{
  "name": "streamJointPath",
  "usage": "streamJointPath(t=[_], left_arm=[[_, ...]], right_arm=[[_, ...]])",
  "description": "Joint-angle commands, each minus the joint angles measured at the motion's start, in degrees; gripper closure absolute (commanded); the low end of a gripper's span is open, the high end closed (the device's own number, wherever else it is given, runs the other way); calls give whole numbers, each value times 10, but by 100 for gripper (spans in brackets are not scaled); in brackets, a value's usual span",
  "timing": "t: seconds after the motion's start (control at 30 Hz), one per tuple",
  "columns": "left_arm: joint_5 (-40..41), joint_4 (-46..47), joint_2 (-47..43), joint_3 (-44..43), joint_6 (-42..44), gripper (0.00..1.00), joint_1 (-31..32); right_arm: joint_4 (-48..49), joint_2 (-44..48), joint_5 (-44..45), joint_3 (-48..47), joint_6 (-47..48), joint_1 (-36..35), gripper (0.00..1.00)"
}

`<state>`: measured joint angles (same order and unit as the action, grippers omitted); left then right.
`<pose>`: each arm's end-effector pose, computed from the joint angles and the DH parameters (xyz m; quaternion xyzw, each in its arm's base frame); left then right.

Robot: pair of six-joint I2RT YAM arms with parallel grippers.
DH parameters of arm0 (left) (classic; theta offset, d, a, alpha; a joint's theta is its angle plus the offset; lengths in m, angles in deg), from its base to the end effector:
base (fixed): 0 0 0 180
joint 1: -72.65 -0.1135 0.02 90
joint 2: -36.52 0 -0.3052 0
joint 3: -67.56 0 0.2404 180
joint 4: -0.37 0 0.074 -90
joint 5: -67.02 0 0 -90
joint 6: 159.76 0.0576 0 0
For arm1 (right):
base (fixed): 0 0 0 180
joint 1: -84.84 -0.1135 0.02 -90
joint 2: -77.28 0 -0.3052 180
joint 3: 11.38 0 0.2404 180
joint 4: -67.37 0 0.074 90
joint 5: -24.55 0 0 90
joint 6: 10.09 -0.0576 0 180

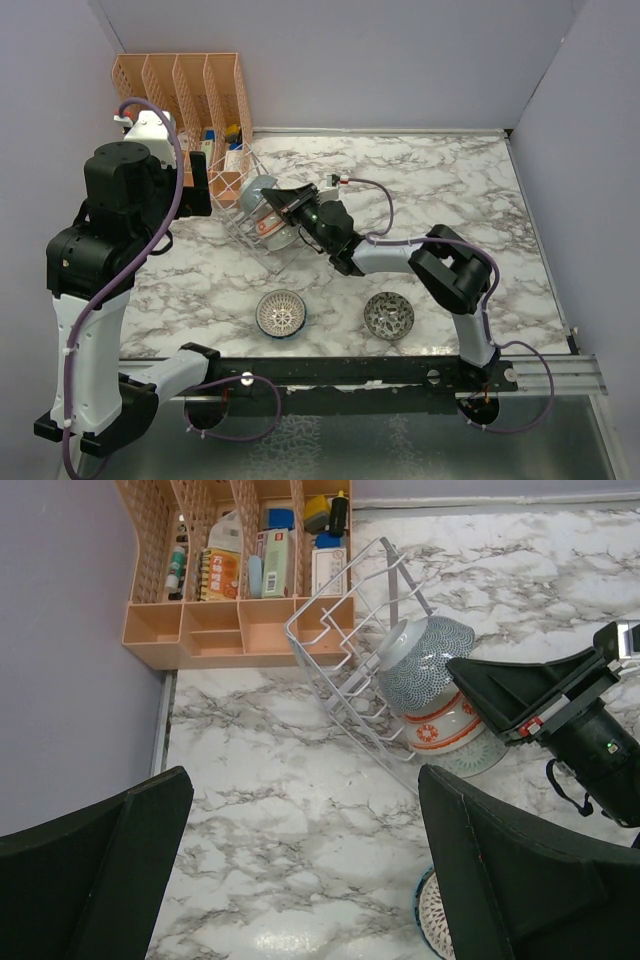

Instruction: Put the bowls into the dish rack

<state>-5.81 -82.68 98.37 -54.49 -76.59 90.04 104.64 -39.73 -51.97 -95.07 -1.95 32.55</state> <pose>0.1142 -0.0180 0.5411 -0.0064 0.8279 0.0069 0.5608 0.3098 0.3788 0.2623 0.2559 0.6333 0.6375 0.3566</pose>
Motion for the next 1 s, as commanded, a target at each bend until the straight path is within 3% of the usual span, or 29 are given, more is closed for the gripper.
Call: streamJointPath(t=[0.0, 0.97], left_arm=[[4, 11, -2, 1, 6, 1, 2], [-5, 14, -5, 7, 3, 1, 3]], right_arm=[[11, 10, -31, 8, -15, 3, 99], [128, -32, -52, 9, -82, 3, 98]])
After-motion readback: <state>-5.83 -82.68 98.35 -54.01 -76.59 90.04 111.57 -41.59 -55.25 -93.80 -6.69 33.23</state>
